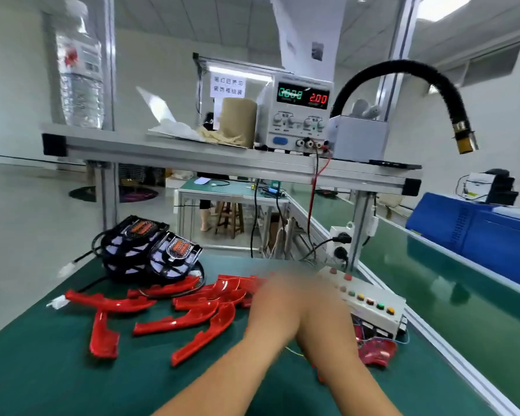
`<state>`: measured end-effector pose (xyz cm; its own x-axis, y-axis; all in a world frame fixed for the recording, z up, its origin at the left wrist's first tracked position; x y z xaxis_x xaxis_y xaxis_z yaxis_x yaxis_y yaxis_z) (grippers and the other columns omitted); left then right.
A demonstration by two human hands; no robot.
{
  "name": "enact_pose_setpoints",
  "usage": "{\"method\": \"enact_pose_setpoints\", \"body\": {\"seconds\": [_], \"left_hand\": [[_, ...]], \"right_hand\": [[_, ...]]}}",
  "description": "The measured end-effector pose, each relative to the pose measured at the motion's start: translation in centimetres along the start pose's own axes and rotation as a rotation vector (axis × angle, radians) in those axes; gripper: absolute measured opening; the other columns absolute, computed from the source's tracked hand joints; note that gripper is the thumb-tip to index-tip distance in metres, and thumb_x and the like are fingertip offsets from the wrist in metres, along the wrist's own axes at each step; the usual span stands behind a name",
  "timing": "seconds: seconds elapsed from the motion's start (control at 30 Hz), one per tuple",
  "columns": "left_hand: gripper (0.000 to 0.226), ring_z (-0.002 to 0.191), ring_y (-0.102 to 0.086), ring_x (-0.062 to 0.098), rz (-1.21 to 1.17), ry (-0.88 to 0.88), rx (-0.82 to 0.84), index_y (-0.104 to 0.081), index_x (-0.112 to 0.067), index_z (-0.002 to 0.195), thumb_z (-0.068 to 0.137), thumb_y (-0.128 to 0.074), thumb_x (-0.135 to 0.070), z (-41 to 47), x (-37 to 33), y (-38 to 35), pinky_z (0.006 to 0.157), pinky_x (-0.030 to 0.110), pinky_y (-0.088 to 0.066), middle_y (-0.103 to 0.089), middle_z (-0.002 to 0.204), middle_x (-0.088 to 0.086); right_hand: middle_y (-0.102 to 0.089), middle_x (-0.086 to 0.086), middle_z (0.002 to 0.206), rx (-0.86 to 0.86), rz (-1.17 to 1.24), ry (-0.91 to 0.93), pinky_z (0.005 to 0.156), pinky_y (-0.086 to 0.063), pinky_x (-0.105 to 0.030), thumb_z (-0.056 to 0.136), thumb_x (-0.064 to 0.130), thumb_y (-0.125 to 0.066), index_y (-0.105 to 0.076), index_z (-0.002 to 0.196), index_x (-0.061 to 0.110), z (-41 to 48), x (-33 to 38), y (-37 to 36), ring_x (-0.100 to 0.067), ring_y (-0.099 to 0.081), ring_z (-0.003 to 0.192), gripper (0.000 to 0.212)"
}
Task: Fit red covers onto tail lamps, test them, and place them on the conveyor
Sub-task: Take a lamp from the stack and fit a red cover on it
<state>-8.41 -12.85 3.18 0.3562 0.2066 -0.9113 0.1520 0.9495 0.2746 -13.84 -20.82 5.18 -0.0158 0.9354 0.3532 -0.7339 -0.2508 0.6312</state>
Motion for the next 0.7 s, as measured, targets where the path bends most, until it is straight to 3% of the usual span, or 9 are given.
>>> {"method": "enact_pose_setpoints", "body": {"seconds": [0.1,0.23,0.37,0.5,0.6,0.7], "left_hand": [[0.029,0.102,-0.061,0.015,0.039,0.053,-0.074,-0.069,-0.013,0.104,0.101,-0.04,-0.012,0.3,3.3,3.8,0.091,0.026,-0.045,-0.069,0.106,0.0],[0.031,0.107,-0.059,0.015,0.155,0.101,-0.102,-0.067,-0.017,0.106,0.102,-0.037,-0.014,0.4,7.2,7.4,0.093,0.024,-0.043,-0.068,0.11,-0.001],[0.029,0.112,-0.056,0.009,0.347,0.07,-0.071,-0.067,-0.021,0.117,0.1,-0.044,-0.015,0.9,10.3,9.7,0.094,0.013,-0.035,-0.067,0.119,-0.006],[0.026,0.115,-0.056,0.007,0.426,0.027,-0.199,-0.068,-0.02,0.118,0.098,-0.052,-0.016,2.9,12.0,12.5,0.09,0.005,-0.026,-0.067,0.12,-0.007],[0.026,0.113,-0.06,0.014,0.433,0.123,-0.348,-0.069,-0.017,0.116,0.097,-0.052,-0.016,5.6,12.9,15.6,0.089,0.012,-0.033,-0.07,0.118,-0.001],[0.027,0.114,-0.061,0.023,0.405,0.288,-0.47,-0.068,-0.014,0.118,0.097,-0.052,-0.017,8.1,14.6,18.6,0.096,0.025,-0.04,-0.07,0.117,0.007]], "right_hand": [[-0.062,-0.003,0.108,0.259,0.047,0.019,0.084,-0.043,-0.032,0.103,0.028,-0.033,-0.064,0.113,0.021,-0.2,2.4,-5.1,-0.02,-0.057,0.099,0.033],[-0.056,-0.001,0.108,0.415,0.075,0.017,0.079,-0.044,-0.032,0.104,0.038,-0.027,-0.062,0.117,0.027,-0.8,4.6,-10.0,-0.022,-0.06,0.094,0.039],[-0.051,0.004,0.112,0.476,0.088,0.007,0.08,-0.045,-0.031,0.102,0.043,-0.03,-0.059,0.122,0.033,-2.0,5.1,-13.4,-0.02,-0.061,0.098,0.036],[-0.052,0.009,0.116,0.482,0.133,0.022,0.085,-0.046,-0.028,0.1,0.043,-0.04,-0.064,0.118,0.028,-3.1,4.4,-15.1,-0.013,-0.062,0.1,0.034],[-0.042,0.013,0.108,0.529,0.094,0.068,0.079,-0.043,-0.022,0.1,0.04,-0.041,-0.067,0.106,0.022,-3.3,4.1,-16.1,-0.011,-0.062,0.093,0.032],[-0.044,0.012,0.114,0.53,0.074,0.076,0.077,-0.042,-0.019,0.1,0.041,-0.039,-0.066,0.102,0.022,-3.3,4.0,-16.6,-0.01,-0.061,0.09,0.033]]}}
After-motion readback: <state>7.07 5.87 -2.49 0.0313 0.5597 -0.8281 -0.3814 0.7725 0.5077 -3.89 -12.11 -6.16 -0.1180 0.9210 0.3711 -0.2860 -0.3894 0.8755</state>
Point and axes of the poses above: each hand's wrist, its own z-axis towards the middle knuckle, its own y-axis out of the back of the hand, x = y × z, the point moved 5 cm from there along z, towards the middle knuckle
